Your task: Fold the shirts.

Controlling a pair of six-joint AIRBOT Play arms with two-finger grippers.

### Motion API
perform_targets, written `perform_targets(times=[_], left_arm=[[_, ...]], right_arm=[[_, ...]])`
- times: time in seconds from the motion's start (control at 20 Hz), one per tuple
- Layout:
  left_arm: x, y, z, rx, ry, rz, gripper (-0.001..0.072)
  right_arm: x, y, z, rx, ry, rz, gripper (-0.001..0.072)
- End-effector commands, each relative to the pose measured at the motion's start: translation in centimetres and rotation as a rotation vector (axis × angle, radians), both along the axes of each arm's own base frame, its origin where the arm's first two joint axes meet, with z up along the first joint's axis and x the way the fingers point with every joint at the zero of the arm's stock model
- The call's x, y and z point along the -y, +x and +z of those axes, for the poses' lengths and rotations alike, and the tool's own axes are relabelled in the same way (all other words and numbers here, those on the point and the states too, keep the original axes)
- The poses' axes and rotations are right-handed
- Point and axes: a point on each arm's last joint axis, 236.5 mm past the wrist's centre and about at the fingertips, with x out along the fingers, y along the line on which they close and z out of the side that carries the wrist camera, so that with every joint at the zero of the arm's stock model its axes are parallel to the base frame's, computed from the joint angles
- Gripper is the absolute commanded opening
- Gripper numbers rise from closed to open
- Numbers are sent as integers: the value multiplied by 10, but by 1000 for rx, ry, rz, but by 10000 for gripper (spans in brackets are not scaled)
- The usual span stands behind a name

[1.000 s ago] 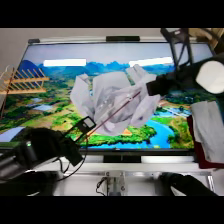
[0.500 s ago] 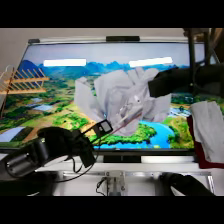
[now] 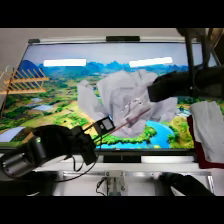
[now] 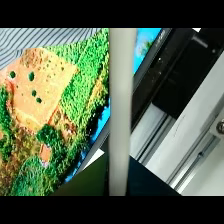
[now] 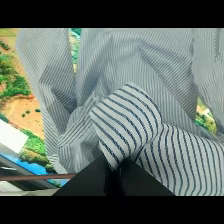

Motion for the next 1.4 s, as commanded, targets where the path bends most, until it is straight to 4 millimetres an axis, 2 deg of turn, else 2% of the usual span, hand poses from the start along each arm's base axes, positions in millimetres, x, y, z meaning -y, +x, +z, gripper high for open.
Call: perform_targets(times=[0.0, 0.1, 0.25, 0.35, 0.45, 0.55, 0.65, 0.8, 0.9, 0.95, 1.2, 1.35], left_arm=[[33, 27, -7, 12, -126, 140, 46], [29, 43, -13, -11, -144, 260, 46], [29, 61, -9, 3, -189, 309, 46], [35, 59, -9, -11, -208, 289, 46], [55, 48, -5, -37, -265, 231, 46], [68, 44, -7, -52, -296, 234, 46], [73, 47, -11, -69, -315, 287, 45], [68, 71, -8, -83, -377, 447, 46], [72, 85, 0, -62, -432, 464, 46], [77, 86, 3, -50, -452, 429, 46], [107, 52, 2, -133, -489, 300, 46], [116, 55, -5, -139, -501, 307, 46]], right_arm=[[-21, -15, 7, -22, 80, 73, 75], [-20, -18, 18, 13, 100, 72, 75], [-14, -21, 33, 65, 120, 57, 74], [-15, -21, 32, 58, 128, 53, 75], [-22, -18, 35, 60, 157, 54, 74], [-36, -19, 38, 48, 212, 84, 74], [-50, -25, 38, 22, 242, 115, 74], [-63, -38, 34, 10, 222, 151, 74], [-62, -38, 31, 12, 199, 129, 74], [-61, -37, 30, 20, 185, 127, 75], [-69, -36, 23, -7, 190, 140, 75], [-78, -37, 19, -35, 206, 159, 75]])
